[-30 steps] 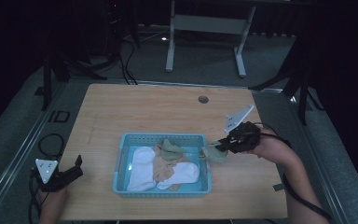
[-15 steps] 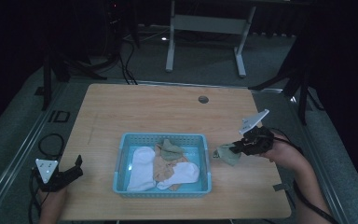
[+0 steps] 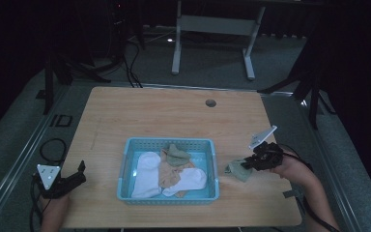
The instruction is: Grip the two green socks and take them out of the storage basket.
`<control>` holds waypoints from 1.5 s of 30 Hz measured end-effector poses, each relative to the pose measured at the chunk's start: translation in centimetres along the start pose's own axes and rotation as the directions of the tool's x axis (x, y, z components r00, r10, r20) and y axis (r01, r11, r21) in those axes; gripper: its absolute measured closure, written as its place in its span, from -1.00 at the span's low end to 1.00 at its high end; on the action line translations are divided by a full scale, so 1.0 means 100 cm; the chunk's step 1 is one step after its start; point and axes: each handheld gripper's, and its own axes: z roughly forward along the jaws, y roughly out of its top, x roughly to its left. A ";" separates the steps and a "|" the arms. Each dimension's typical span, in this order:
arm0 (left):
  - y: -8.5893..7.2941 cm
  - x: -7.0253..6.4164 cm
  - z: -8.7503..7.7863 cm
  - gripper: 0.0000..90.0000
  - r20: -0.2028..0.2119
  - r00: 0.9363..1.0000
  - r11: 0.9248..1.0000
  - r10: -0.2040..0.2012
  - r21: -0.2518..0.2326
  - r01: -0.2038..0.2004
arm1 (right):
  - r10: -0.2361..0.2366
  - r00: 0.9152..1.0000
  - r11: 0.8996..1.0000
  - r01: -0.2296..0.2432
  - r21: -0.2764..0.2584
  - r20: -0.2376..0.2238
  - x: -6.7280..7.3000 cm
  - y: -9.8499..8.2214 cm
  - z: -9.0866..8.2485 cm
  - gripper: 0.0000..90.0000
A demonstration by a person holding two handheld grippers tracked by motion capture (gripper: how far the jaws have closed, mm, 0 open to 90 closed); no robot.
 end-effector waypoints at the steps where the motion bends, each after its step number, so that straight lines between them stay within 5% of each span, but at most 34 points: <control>1: 0.000 0.000 0.000 -0.99 0.001 1.000 1.000 0.001 0.001 -0.001 | 0.005 1.000 1.000 -0.005 0.003 0.002 0.000 -0.002 0.002 0.76; 11: 0.000 0.000 0.000 -0.99 0.000 1.000 1.000 0.001 0.000 -0.001 | 0.038 0.998 0.998 -0.036 0.052 -0.049 -0.001 -0.019 0.029 0.76; 22: 0.000 0.000 0.000 -0.99 0.001 1.000 1.000 0.002 -0.001 -0.002 | 0.072 0.997 0.993 -0.069 0.095 -0.030 -0.004 -0.030 0.052 0.73; 30: 0.000 0.000 0.000 -0.99 -0.001 1.000 1.000 0.002 -0.001 -0.002 | 0.091 0.996 0.994 -0.090 0.069 -0.011 -0.009 -0.026 0.036 0.43; 45: 0.000 0.000 0.000 -0.99 -0.001 1.000 1.000 0.001 -0.001 -0.001 | 0.045 0.999 0.999 -0.046 0.015 0.024 -0.005 0.004 0.007 0.29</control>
